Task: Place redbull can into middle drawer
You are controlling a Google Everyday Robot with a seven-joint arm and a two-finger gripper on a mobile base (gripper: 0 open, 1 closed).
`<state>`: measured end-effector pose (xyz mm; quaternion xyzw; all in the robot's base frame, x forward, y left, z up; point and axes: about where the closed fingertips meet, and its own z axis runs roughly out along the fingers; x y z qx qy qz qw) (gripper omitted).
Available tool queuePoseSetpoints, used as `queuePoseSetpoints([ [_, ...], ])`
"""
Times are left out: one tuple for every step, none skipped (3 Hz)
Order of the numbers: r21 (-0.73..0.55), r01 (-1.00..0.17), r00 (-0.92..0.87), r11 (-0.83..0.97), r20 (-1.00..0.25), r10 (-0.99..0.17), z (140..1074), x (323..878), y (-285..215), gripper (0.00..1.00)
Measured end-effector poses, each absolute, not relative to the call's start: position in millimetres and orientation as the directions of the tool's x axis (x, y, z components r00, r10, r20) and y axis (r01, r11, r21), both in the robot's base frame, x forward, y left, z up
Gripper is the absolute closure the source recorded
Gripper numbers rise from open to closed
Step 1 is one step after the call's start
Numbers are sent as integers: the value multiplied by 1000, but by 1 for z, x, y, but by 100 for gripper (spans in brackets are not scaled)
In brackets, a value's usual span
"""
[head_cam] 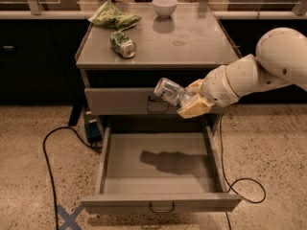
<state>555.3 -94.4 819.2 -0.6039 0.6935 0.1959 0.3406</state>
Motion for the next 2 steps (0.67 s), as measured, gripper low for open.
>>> queuePoseSetpoints([
  [-94,-973,-83,212,-714,-695,767,549,-88,100],
  [-20,-968,-163,250,-706,-690,695,530,-78,100],
])
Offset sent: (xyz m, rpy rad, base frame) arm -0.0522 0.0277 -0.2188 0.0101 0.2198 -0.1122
